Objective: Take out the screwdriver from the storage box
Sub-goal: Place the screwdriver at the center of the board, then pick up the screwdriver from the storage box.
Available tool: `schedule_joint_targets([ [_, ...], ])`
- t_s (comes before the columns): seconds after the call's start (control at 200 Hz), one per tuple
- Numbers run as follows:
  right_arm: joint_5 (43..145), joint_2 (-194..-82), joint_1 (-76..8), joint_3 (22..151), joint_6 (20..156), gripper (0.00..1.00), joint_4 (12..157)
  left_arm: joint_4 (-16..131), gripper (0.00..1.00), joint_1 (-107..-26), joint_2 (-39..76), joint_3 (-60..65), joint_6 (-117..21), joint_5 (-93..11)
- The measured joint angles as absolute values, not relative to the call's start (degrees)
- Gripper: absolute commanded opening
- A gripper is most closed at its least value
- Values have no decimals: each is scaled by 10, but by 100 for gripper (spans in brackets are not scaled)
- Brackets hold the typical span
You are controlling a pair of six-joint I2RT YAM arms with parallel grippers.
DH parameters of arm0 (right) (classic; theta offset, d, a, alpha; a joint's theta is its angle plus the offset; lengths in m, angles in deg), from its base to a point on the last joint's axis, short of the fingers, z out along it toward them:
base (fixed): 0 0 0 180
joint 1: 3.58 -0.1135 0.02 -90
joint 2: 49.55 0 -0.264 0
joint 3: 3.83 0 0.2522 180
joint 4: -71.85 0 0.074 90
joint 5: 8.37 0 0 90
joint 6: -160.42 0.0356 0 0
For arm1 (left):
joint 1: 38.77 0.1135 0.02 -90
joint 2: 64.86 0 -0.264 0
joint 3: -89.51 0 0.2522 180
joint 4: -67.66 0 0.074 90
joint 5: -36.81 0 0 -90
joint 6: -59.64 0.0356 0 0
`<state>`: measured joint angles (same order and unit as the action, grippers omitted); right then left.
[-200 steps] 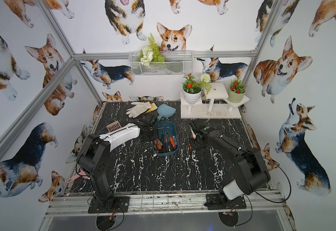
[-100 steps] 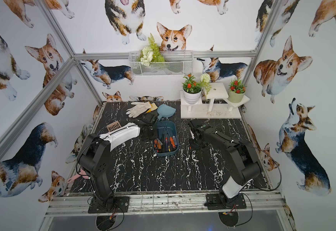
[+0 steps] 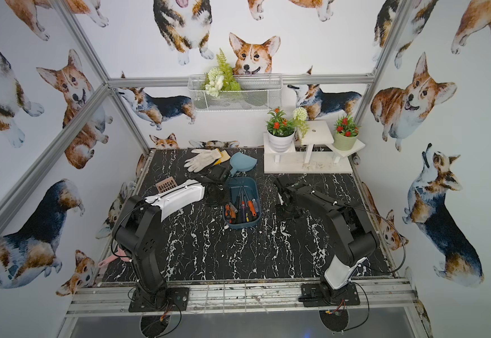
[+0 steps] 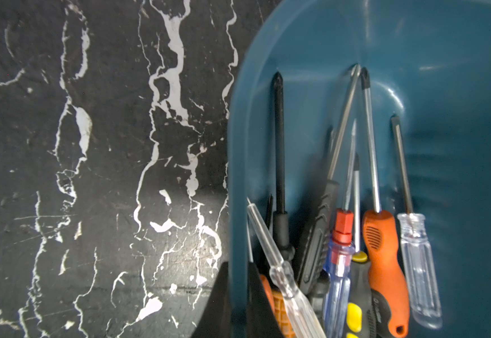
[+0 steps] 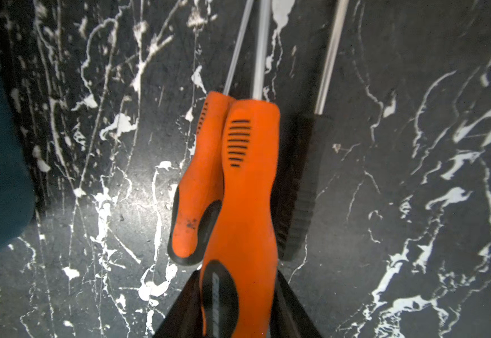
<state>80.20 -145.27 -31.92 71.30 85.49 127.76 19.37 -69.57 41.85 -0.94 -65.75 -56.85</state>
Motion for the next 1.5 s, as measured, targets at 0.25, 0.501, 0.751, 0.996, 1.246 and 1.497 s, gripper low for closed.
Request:
schedule_joint_targets([
  [0.25,802,-1447,-319,708,868,58,1280,194,0,-696,418,-9,-658,-569],
  [0.501,802,-1433,-319,707,871,70,1282,194,0,-696,417,-9,-658,-569],
  [0.751,804,-1411,-319,713,872,76,1284,194,0,-696,417,-10,-658,-569],
  [0.996,816,-1374,-320,734,873,78,1292,194,0,-696,413,-10,-658,-568],
  [1.246,840,-1337,-330,777,873,77,1292,198,0,-696,407,-3,-660,-568],
  [1.497,869,-1333,-378,824,875,77,1290,214,0,-696,399,9,-664,-562],
])
